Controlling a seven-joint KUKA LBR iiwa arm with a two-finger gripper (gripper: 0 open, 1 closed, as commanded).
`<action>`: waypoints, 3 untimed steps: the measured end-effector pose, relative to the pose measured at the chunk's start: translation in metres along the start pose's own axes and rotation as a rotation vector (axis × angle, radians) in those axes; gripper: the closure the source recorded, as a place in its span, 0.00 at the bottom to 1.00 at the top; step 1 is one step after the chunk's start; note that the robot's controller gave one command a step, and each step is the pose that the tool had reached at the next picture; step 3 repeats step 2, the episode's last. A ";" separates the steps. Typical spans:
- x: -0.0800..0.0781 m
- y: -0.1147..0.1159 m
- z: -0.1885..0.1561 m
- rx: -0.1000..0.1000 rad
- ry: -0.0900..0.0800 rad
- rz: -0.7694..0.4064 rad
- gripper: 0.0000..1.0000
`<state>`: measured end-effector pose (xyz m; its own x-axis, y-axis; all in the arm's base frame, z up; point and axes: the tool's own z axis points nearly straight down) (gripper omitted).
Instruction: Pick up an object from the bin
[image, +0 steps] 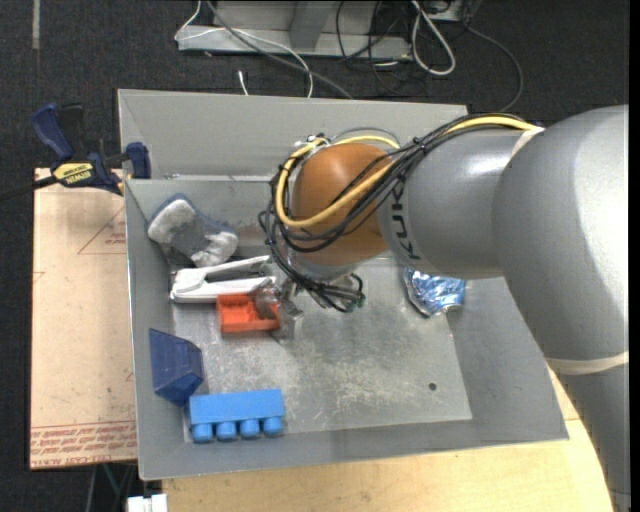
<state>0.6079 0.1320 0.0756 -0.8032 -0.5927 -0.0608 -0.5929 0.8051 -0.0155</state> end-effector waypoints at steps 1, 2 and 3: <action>-0.026 0.018 -0.090 -0.007 0.010 0.004 1.00; -0.029 0.018 -0.101 -0.001 -0.008 0.002 1.00; -0.029 0.018 -0.101 -0.001 -0.008 0.002 1.00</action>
Offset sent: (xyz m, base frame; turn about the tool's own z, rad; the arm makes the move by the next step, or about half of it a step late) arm -0.0047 0.0118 0.0083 -0.0039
